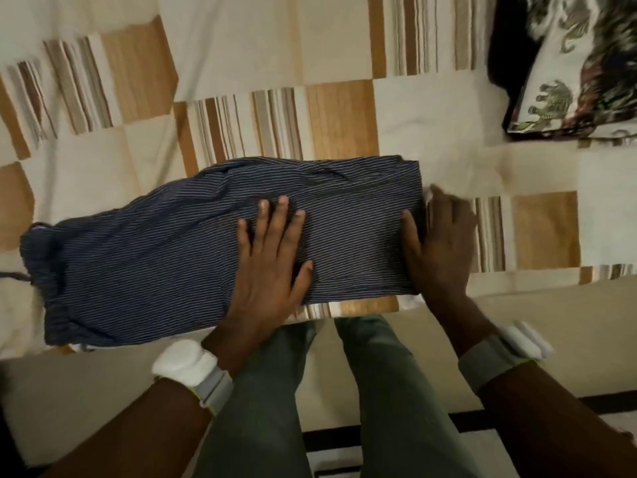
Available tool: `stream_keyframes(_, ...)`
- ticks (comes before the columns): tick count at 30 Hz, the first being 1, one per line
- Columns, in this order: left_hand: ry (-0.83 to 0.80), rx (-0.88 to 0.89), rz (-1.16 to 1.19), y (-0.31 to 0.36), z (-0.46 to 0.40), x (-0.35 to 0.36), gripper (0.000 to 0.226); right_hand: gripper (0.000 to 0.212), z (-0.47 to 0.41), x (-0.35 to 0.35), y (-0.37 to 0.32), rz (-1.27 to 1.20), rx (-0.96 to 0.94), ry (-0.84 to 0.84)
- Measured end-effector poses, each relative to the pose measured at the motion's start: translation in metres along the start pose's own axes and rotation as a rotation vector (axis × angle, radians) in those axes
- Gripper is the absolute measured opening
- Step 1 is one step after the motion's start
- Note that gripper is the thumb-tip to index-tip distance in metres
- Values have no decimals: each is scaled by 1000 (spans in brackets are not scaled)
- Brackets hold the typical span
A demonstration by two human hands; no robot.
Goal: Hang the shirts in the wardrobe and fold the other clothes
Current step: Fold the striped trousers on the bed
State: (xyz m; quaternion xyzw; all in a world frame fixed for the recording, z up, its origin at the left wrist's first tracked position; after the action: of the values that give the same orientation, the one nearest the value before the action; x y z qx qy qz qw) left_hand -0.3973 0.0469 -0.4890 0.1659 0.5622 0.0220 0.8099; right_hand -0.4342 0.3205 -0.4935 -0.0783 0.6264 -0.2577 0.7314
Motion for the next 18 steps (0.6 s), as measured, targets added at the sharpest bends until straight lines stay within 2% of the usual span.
stream_keyframes(5,2,-125,158,10,-3,19,84,56,24,4,-23,-175,284,-245)
stream_keyframes(9,19,-46,326,4,-3,16,86,24,13,2,-25,-489,385,-346)
stream_keyframes(11,29,-37,483,-1,-2,11,84,13,7,-2,-23,-639,443,-375)
stream_keyframes(13,70,-81,744,-10,3,10,79,15,8,-7,-39,-729,466,-408)
stream_keyframes(15,132,-189,1139,-7,3,1,70,14,8,-21,-61,-838,469,-443)
stream_keyframes(17,228,-456,1610,-23,2,-17,64,15,16,-26,-106,-939,375,-500)
stream_keyframes(18,223,-593,1779,-32,0,-28,62,16,20,-30,-132,-976,301,-518)
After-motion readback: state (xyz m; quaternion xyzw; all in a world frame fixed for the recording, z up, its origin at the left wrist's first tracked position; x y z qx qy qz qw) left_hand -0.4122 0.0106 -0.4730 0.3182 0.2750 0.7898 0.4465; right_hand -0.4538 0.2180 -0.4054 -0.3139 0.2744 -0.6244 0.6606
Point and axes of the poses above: each hand's wrist, its own z-axis away from the middle knuckle, its own x-axis out of the palm, y = z × x, the point moved 2 cm from there along -z, towards the middle knuckle
